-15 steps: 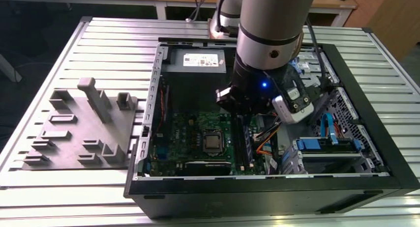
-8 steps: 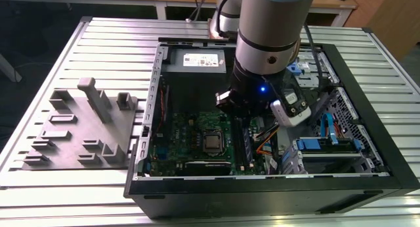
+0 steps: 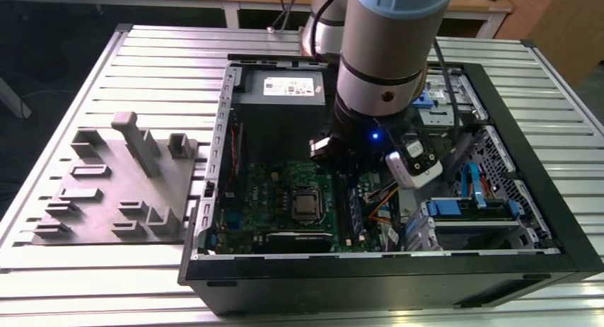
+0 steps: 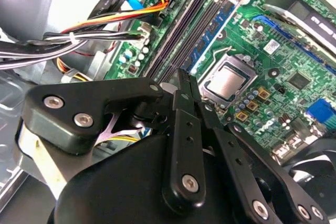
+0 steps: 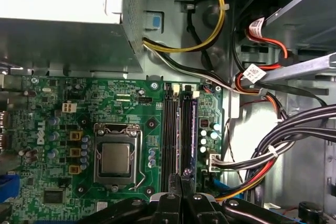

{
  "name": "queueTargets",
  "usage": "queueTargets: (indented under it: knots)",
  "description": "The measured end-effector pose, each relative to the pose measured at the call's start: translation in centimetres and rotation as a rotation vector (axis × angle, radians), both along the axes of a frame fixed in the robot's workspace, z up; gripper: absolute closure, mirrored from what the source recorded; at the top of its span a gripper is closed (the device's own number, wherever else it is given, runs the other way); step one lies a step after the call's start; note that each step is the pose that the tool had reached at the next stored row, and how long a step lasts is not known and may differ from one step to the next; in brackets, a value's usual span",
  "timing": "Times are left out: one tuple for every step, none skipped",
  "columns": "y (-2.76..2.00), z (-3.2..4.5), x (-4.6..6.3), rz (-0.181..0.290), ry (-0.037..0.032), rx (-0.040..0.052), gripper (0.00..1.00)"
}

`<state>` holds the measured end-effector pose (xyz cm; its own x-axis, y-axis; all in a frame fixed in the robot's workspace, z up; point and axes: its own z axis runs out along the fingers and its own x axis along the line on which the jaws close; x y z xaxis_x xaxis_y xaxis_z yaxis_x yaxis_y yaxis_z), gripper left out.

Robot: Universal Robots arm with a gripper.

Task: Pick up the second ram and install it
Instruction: 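Insert the second ram into the second slot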

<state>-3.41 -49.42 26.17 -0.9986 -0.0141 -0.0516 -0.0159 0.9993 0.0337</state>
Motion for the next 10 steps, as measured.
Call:
queueTargets:
  knots:
    - [0.00, -0.13, 0.00, 0.000, 0.0000, 0.0000, 0.92]
    - [0.00, -0.25, 0.00, 0.000, 0.0000, -0.0001, 0.92]
    - [0.00, -0.39, 0.00, 0.000, 0.0000, -0.0001, 0.92]
    - [0.00, -0.53, 0.00, 0.000, 0.0000, -0.0001, 0.92]
    - [0.00, -0.67, 0.00, 0.000, 0.0001, -0.0001, 0.92]
    - [0.00, -0.80, 0.00, 0.000, 0.0000, -0.0001, 0.92]
    - [0.00, -0.91, 0.00, 0.000, 0.0000, 0.0000, 0.92]
    - [0.00, -0.99, 0.00, 0.000, 0.0000, 0.0000, 0.92]
    - [0.00, -1.03, 0.00, 0.000, 0.0000, 0.0000, 0.92]
    - [0.00, -1.06, 0.00, 0.000, 0.0001, -0.0002, 0.92]
